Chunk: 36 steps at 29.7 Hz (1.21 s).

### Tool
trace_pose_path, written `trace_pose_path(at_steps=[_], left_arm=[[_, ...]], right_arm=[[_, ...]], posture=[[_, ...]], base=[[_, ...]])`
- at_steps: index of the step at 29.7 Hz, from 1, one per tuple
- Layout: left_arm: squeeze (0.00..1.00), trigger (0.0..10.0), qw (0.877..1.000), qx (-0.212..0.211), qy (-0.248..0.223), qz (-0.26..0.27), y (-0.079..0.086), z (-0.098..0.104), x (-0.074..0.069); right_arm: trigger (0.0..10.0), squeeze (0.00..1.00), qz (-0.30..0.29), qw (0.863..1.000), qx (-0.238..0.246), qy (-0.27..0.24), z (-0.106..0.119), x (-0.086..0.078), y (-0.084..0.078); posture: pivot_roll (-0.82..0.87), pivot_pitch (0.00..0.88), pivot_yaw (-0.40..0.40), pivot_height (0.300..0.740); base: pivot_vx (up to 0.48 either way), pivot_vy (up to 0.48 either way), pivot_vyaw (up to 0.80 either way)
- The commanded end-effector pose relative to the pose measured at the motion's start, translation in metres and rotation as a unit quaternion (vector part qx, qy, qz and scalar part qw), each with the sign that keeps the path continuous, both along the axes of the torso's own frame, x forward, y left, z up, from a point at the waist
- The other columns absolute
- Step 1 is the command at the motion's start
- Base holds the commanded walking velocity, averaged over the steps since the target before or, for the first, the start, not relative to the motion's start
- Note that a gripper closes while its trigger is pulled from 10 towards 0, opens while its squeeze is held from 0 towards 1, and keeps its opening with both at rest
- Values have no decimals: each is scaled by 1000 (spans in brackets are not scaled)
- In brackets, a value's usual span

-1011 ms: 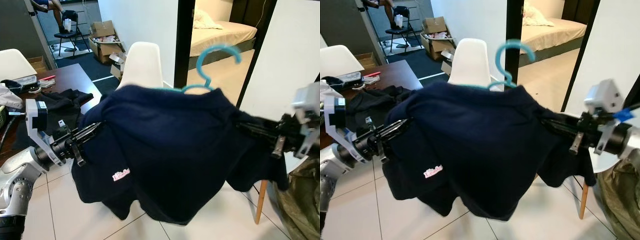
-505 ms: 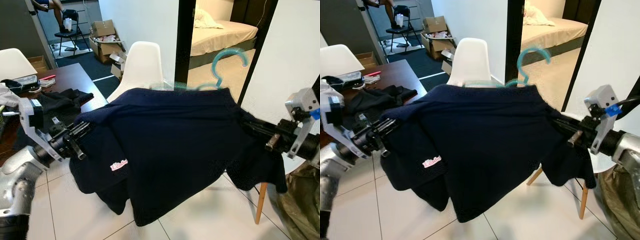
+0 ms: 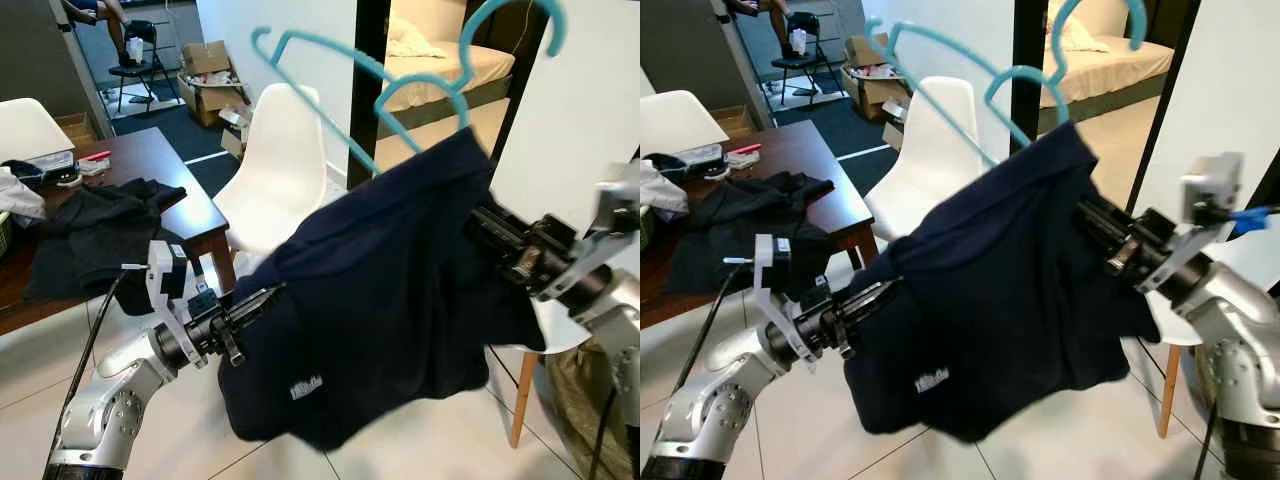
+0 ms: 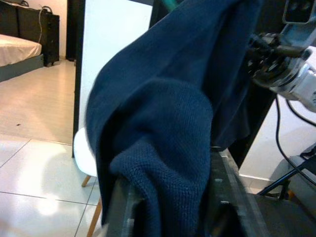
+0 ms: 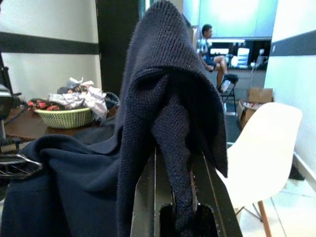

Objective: Hang hanger

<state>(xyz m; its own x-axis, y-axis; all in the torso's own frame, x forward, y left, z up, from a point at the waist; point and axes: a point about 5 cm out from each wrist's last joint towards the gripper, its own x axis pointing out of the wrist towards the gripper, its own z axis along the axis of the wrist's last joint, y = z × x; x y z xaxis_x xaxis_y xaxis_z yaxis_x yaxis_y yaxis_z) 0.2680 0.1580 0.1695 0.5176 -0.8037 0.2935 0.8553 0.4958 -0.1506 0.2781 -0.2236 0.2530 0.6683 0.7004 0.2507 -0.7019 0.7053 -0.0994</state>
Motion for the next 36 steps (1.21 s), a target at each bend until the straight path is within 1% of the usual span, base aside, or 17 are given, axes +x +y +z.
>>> trace_pose_path(at_steps=[1, 3, 7, 11, 13, 16, 18, 21, 23, 25, 26, 27, 28, 33, 34, 35, 36], left_arm=[[1000, 10000, 999, 14, -11, -34, 7, 9, -8], [1000, 10000, 999, 14, -11, -34, 7, 9, -8], [1000, 10000, 996, 44, -8, -76, 23, 19, -23], [1000, 10000, 995, 46, -7, -88, 24, 20, -27], [1000, 10000, 994, 50, -13, -93, 35, 28, -34], [1000, 10000, 994, 51, -17, -90, 39, 32, -36], [1000, 10000, 992, 94, -27, -76, 49, 38, -38], [1000, 10000, 989, 127, -21, -71, 52, 37, -38], [1000, 10000, 966, 251, 23, -48, 63, 15, -36], [1000, 10000, 966, 251, 23, -48, 63, 15, -36], [1000, 10000, 952, 299, 41, -42, 68, 4, -36], [1000, 10000, 952, 299, 41, -42, 68, 4, -36], [1000, 10000, 945, 322, 46, -33, 70, -1, -35], [1000, 10000, 953, 302, 16, -6, 69, 8, -29], [1000, 10000, 959, 282, -3, 2, 68, 18, -26], [1000, 10000, 959, 282, -3, 2, 68, 18, -26], [1000, 10000, 965, 259, -26, 8, 67, 30, -24]], right_arm=[[0, 0, -16, 1000, -10, 17, -9, 9, 3], [0, 0, -16, 1000, -10, 17, -9, 9, 3], [0, 0, -20, 1000, 7, 20, -12, 11, 5], [0, 0, -23, 999, 8, 23, -13, 12, 5], [0, 0, -31, 999, -23, 33, -20, 11, 1], [0, 0, -36, 998, -42, 38, -24, 11, -1], [0, 0, -61, 994, -84, 47, -30, 11, -14], [0, 0, -74, 992, -87, 46, -29, 12, -20], [0, 0, -110, 990, -73, 39, -24, 15, -32], [0, 0, -110, 990, -73, 39, -24, 15, -32], [0, 0, -127, 989, -63, 36, -22, 16, -37], [0, 0, -127, 989, -63, 36, -22, 16, -37], [0, 0, -137, 988, -55, 34, -20, 17, -42], [0, 0, -99, 992, -75, 34, -23, 9, -37], [0, 0, -60, 993, -95, 35, -26, 3, -30], [0, 0, -60, 993, -95, 35, -26, 3, -30], [0, 0, -14, 992, -120, 40, -30, -5, -22]], posture=[[-19, 0, 37, 740], [-19, 0, 37, 740], [-14, 0, 33, 740], [-14, 0, 32, 740], [-13, 0, 27, 740], [-13, 0, 27, 740], [-11, 0, 24, 740], [-11, 0, 24, 740], [-11, 0, 25, 740], [-11, 0, 25, 740], [-11, 0, 25, 740], [-11, 0, 25, 740], [-12, 0, 27, 740], [-14, 0, 29, 740], [-14, 0, 30, 740], [-14, 0, 30, 740], [-16, 0, 31, 740]], base=[[0, 0, 0], [0, 0, 0], [0, 0, 0], [0, 0, 0], [0, 0, 0], [0, 0, 0], [0, 0, 0], [0, 0, 0], [0, 0, 0], [0, 0, 0], [0, 0, 0], [0, 0, 0], [0, 0, 0], [0, 0, 0], [0, 0, 0], [0, 0, 0], [0, 0, 0]])
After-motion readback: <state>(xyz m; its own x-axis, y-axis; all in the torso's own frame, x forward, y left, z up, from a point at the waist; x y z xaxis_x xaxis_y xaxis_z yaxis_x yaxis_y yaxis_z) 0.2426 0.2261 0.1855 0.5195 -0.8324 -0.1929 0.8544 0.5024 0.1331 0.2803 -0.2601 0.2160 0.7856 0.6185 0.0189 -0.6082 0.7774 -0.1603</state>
